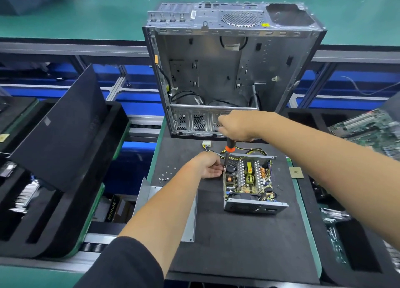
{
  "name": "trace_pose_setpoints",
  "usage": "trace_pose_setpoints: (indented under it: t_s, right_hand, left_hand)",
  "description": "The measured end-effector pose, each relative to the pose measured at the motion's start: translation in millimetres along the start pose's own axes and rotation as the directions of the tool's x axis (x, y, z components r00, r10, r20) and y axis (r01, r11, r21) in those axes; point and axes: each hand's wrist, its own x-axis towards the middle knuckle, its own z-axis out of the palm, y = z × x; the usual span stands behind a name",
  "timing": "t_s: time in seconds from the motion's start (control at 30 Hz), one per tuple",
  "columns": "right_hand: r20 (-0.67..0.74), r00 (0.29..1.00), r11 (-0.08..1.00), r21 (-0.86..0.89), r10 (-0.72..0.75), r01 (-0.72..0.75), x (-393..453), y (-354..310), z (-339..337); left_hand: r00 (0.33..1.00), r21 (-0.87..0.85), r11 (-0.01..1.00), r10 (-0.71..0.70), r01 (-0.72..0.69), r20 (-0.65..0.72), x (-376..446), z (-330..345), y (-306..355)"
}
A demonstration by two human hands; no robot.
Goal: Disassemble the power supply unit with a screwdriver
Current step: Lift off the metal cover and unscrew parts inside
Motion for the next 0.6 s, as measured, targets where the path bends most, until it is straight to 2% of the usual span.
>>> trace_pose_setpoints:
  t_s: [0.3,0.4,0.5,0.6]
  right_hand:
    - [-0.039,0.989,0.969,0.197,-0.143,0.148,-8.2,13.5,-0.2]
    - [-0.054,0.995,0.975,0.202,-0.081,0.090,-7.6,9.3,7.7]
    - [-0.004,1.000,0.988,0.152,0.029,-0.028,-6.0,3.3,5.0]
    - [-0.059,0.998,0.995,0.092,0.030,-0.025,-1.7,-1.1,5.8]
  left_hand:
    - [1.000,0.005,1.000,0.010,-0.010,-0.005,0.1,3.4,-5.8]
    - [1.000,0.017,1.000,0.014,-0.014,-0.001,-1.0,5.3,-6.0]
    - [1.000,0.023,1.000,0.018,-0.018,-0.009,-1.9,5.7,-6.3]
    - [1.000,0.029,0.999,0.018,-0.018,0.008,-1.3,4.0,-6.6]
